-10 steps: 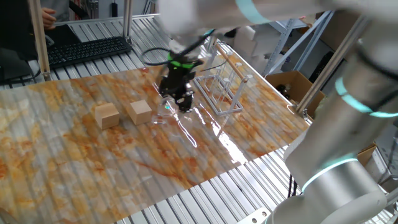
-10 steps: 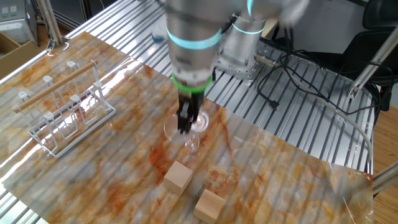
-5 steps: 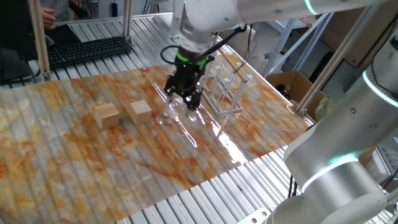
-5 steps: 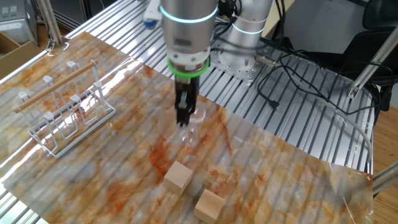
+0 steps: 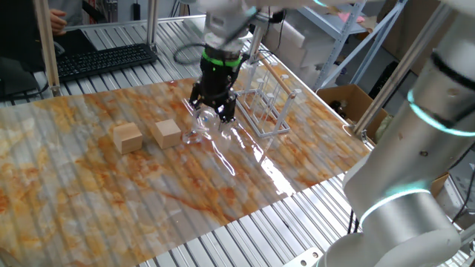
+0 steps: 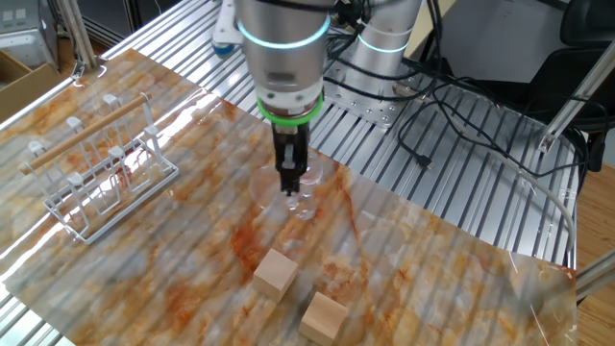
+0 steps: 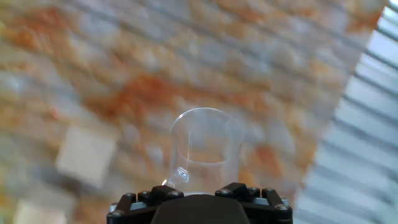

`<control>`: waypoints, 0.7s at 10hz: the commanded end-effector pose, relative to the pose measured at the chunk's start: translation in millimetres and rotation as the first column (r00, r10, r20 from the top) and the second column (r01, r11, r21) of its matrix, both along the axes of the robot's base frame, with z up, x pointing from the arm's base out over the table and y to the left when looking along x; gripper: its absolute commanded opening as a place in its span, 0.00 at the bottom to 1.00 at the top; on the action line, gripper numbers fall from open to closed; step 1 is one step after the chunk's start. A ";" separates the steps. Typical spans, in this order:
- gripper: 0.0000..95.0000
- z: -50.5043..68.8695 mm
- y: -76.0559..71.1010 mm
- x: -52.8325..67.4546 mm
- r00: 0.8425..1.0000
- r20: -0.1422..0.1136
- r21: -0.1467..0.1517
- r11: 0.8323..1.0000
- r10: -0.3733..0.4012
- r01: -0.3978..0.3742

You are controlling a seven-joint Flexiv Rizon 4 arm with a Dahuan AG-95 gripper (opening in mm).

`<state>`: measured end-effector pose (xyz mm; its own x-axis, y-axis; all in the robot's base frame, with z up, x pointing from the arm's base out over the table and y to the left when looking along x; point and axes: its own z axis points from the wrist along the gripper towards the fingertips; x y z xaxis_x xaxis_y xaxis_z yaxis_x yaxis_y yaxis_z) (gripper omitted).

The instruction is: Put the cup on the cup rack

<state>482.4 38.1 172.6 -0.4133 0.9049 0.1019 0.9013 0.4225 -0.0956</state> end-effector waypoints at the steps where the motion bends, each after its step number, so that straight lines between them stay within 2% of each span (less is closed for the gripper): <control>1: 0.00 1.8 -0.1 1.3 1.000 0.006 -0.015 1.000 0.025 -0.025; 2: 0.00 2.6 -0.4 0.9 1.000 0.010 -0.015 0.999 0.029 -0.029; 3: 0.00 6.3 -1.7 -1.3 0.996 0.026 -0.038 0.995 0.089 -0.088; 4: 0.00 8.5 -2.8 -2.5 0.990 0.035 -0.039 0.990 0.139 -0.138; 6: 0.00 10.9 -3.4 -3.9 0.967 0.055 -0.051 0.968 0.249 -0.246; 7: 0.00 11.4 -3.6 -4.2 0.960 0.060 -0.051 0.962 0.273 -0.270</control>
